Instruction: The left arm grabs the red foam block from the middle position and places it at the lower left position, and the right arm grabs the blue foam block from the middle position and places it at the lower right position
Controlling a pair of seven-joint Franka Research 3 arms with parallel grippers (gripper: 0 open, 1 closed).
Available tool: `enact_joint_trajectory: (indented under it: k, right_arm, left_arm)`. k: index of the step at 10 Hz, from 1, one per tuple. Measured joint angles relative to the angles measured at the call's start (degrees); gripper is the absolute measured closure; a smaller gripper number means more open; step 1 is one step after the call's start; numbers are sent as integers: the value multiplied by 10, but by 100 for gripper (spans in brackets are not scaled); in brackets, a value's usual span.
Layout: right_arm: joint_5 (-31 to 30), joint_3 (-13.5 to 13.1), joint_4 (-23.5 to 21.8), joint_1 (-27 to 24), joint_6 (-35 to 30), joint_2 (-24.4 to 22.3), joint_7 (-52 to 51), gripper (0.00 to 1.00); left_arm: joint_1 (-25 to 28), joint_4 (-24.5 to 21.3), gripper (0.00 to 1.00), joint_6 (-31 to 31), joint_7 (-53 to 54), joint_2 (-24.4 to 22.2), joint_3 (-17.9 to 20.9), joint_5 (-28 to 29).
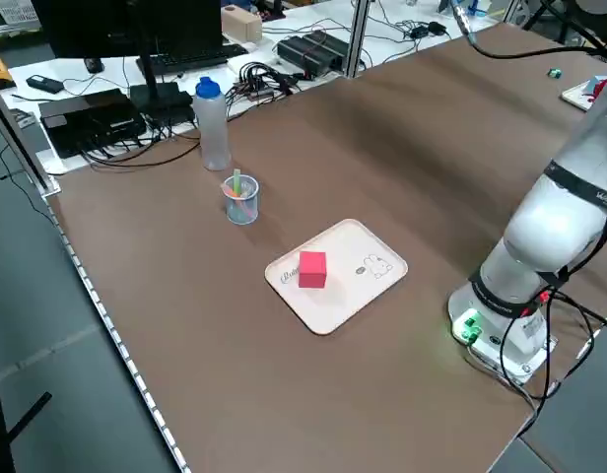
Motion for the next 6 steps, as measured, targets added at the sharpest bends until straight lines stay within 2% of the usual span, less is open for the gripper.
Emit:
enact_joint_trajectory:
  k: [3, 6]
  right_arm:
    - [-3, 0, -8, 0, 31, 2, -2, 0]
    - [-8, 4, -18, 0, 36, 2, -19, 0]
  left_arm:
    - [0, 0, 0, -2, 0, 0, 3, 0]
    - [3, -3, 0, -24, 0, 6, 6, 0]
